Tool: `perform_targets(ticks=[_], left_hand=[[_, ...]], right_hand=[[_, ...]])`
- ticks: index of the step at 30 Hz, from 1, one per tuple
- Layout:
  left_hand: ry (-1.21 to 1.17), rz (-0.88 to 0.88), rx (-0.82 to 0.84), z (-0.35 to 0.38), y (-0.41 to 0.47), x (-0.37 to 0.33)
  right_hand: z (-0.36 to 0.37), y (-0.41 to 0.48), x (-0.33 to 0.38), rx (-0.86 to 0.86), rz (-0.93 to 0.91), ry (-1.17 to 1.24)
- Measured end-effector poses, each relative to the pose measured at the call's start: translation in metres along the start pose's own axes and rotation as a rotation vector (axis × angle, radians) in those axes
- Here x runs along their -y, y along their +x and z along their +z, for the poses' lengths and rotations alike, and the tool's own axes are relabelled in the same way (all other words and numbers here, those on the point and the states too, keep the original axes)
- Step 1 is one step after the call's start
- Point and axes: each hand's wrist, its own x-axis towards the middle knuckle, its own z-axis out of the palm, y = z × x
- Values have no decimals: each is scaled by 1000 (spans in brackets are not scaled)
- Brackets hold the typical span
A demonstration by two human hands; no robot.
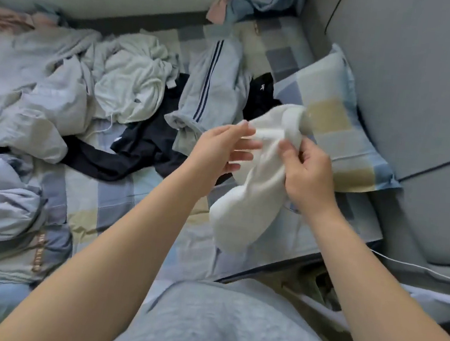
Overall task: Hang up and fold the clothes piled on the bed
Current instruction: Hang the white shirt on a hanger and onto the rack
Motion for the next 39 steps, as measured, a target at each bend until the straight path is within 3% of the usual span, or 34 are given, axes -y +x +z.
perform_targets(ticks=[4,8,13,16,23,27,32,39], left_hand=[[286,94,89,4,-24,9],[386,95,181,7,-36,37],[510,366,-33,10,-21,32],[423,576,-63,10,-23,4],[238,506,-110,12,-22,-41],[147,490,-132,25,-28,-52],[26,420,-144,40,-36,-63],[124,428,2,45,-47,-73]], right_hand=[[-20,25,38,-169,65,128],[-31,40,70,-186,52,255],[-41,50,96,-194,11,302],[-49,50,98,-144,8,286],[-59,31,89,58,39,317],[-60,4,74,131,24,183],[-35,-27,57,247,157,78],[-31,-13,42,44,51,85]])
